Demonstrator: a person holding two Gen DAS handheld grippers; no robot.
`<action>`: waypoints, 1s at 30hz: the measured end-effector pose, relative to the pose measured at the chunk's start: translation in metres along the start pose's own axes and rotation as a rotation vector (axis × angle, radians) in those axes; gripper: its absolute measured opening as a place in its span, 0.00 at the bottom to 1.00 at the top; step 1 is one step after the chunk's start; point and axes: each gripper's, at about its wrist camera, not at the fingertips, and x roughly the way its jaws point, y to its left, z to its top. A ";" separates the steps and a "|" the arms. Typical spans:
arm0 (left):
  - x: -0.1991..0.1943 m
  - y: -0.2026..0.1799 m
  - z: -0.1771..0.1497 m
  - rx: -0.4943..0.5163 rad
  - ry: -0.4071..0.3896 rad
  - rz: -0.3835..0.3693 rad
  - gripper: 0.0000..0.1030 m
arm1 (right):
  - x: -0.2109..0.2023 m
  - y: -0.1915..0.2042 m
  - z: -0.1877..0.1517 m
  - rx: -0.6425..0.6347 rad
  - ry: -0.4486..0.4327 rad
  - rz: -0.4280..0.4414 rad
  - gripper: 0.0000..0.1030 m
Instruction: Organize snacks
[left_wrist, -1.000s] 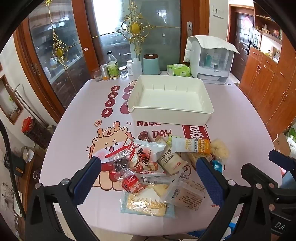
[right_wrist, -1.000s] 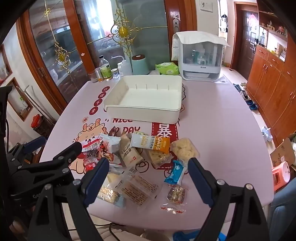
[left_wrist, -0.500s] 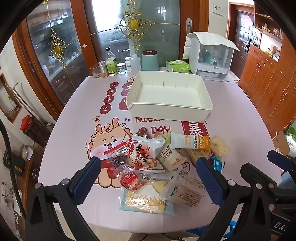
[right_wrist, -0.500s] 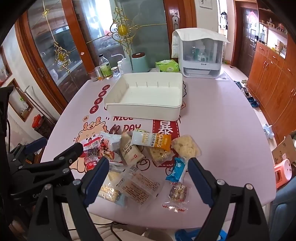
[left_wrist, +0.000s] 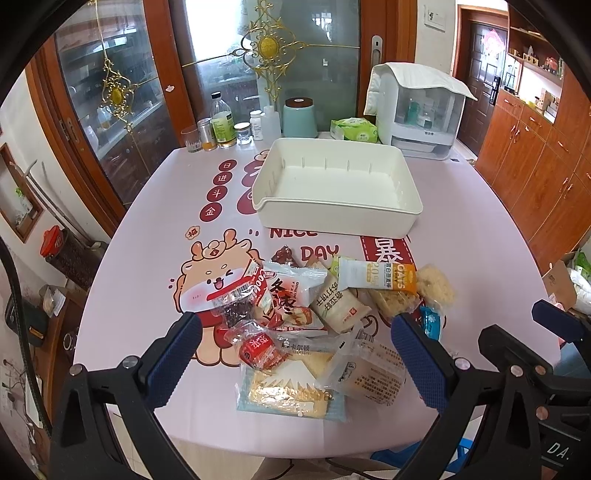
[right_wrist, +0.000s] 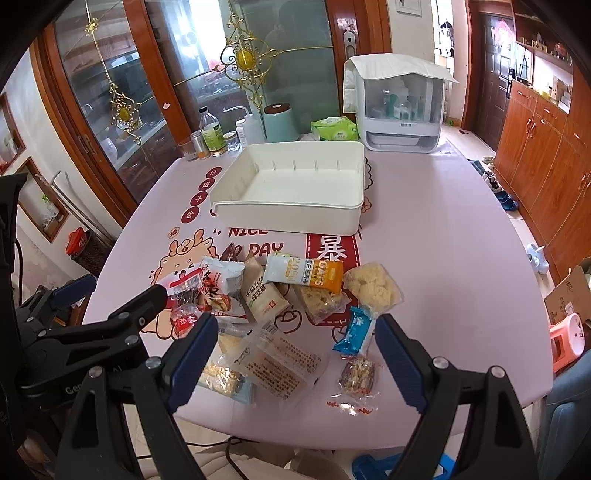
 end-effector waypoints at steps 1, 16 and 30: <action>-0.001 0.000 -0.001 -0.001 0.000 0.000 0.99 | 0.000 0.001 -0.001 0.000 0.000 0.001 0.85; -0.007 0.004 -0.008 -0.007 0.005 0.001 0.99 | -0.001 0.003 -0.012 0.001 0.003 0.015 0.85; -0.007 0.004 -0.011 -0.009 0.007 0.000 0.99 | -0.001 0.003 -0.012 0.000 0.005 0.016 0.85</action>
